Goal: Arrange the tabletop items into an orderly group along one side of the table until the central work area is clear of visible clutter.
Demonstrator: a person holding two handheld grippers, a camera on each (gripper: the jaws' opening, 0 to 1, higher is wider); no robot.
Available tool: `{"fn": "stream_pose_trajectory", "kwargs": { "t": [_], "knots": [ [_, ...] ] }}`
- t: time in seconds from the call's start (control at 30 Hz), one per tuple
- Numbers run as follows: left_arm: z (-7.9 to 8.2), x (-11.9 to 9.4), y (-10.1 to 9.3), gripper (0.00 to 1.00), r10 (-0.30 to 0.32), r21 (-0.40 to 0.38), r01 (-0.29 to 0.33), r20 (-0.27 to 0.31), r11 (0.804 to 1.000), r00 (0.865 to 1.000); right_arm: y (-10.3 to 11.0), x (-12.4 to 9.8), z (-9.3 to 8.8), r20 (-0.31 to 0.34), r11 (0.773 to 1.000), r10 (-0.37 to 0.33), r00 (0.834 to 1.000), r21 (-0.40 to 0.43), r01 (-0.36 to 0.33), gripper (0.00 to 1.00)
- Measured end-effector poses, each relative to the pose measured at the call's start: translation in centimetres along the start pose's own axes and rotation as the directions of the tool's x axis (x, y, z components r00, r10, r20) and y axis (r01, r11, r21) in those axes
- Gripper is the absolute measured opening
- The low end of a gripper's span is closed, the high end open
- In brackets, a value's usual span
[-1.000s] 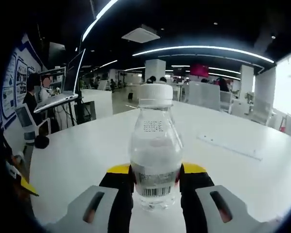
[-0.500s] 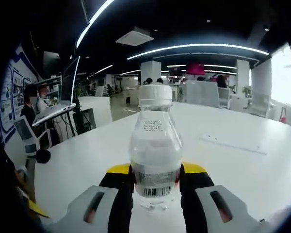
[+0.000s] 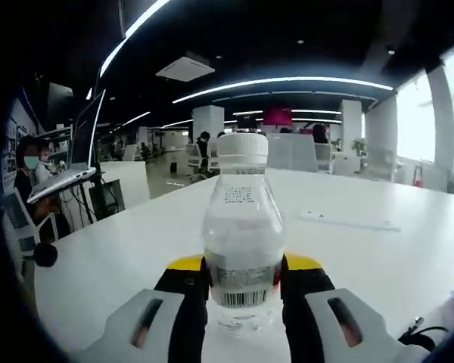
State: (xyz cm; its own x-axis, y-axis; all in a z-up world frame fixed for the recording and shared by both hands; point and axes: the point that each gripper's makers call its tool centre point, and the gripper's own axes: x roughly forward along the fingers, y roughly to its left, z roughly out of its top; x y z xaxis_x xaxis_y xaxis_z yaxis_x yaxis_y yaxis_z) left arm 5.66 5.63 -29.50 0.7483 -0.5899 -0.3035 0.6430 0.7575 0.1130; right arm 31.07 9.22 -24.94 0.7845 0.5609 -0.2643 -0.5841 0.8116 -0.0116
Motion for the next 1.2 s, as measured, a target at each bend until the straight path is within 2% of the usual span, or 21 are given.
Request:
{"fn": "stream_pose_trajectory", "kwargs": {
  "t": [0.03, 0.07, 0.17, 0.27, 0.5, 0.57, 0.6, 0.7, 0.83, 0.9, 1.07, 1.1, 1.17, 1.2],
  "knots": [
    [0.0, 0.0, 0.0, 0.99, 0.001, -0.001, -0.001, 0.0, 1.0, 1.0, 0.0, 0.0, -0.2, -0.003, 1.0, -0.008, 1.0, 0.002, 0.008, 0.34],
    [-0.1, 0.0, 0.0, 0.99, 0.001, -0.001, -0.001, -0.002, 1.0, 1.0, -0.1, -0.1, 0.3, 0.048, 1.0, -0.027, 0.999, -0.009, 0.027, 0.34],
    [-0.3, 0.0, 0.0, 0.99, -0.001, -0.006, 0.0, -0.004, 1.0, 1.0, 0.3, 0.0, -0.1, 0.029, 0.998, -0.036, 0.999, -0.041, 0.037, 0.35],
    [-0.5, 0.0, 0.0, 0.99, -0.003, -0.009, 0.003, -0.005, 1.0, 1.0, 0.5, 0.0, 0.1, 0.049, 0.998, -0.041, 0.998, -0.052, 0.044, 0.36],
    [-0.5, 0.1, -0.1, 0.99, -0.004, -0.011, 0.004, -0.003, 1.0, 1.0, 0.3, -0.9, -0.1, 0.042, 0.999, -0.036, 0.998, -0.038, 0.037, 0.37],
    [-0.5, 0.2, -0.2, 0.99, -0.009, -0.011, 0.009, -0.004, 1.0, 1.0, 0.2, -1.2, 0.2, 0.054, 0.999, -0.035, 0.998, -0.034, 0.037, 0.41],
    [-0.5, 0.3, -0.3, 0.99, -0.011, -0.01, 0.011, -0.005, 1.0, 1.0, 0.4, -1.5, 1.3, 0.1, 0.998, -0.025, 0.995, -0.055, 0.03, 0.44],
    [-0.4, 0.5, -0.5, 0.99, -0.014, -0.006, 0.014, -0.006, 1.0, 1.0, 0.8, -2.0, 2.7, 0.131, 0.996, -0.017, 0.991, -0.087, 0.028, 0.51],
    [-0.1, 0.4, -0.6, 0.99, -0.012, -0.002, 0.012, -0.002, 1.0, 1.0, 1.4, -2.7, 3.8, 0.134, 0.997, 0.027, 0.991, -0.078, -0.016, 0.57],
    [0.0, 0.4, -0.7, 0.99, -0.012, -0.001, 0.012, 0.001, 1.0, 1.0, 1.7, -2.9, 4.1, 0.128, 0.996, 0.067, 0.99, -0.059, -0.06, 0.6],
    [-0.2, 0.2, -0.6, 0.99, -0.008, -0.001, 0.008, -0.006, 1.0, 1.0, 1.4, -3.6, 5.7, 0.136, 0.989, 0.136, 0.981, -0.078, -0.126, 0.66],
    [-0.2, 0.2, -0.5, 0.99, -0.006, -0.005, 0.006, -0.006, 1.0, 1.0, 2.1, -3.7, 6.3, 0.136, 0.977, 0.209, 0.968, -0.073, -0.201, 0.66],
    [-0.2, 0.2, -0.4, 0.99, -0.004, -0.005, 0.004, -0.005, 1.0, 1.0, 2.1, -3.8, 6.3, 0.096, 0.963, 0.263, 0.96, -0.091, -0.255, 0.66],
    [-0.2, 0.1, -0.3, 0.99, -0.001, -0.005, 0.001, -0.005, 1.0, 1.0, 2.0, -3.8, 6.8, 0.109, 0.953, 0.298, 0.948, -0.089, -0.289, 0.66]
  ]
}}
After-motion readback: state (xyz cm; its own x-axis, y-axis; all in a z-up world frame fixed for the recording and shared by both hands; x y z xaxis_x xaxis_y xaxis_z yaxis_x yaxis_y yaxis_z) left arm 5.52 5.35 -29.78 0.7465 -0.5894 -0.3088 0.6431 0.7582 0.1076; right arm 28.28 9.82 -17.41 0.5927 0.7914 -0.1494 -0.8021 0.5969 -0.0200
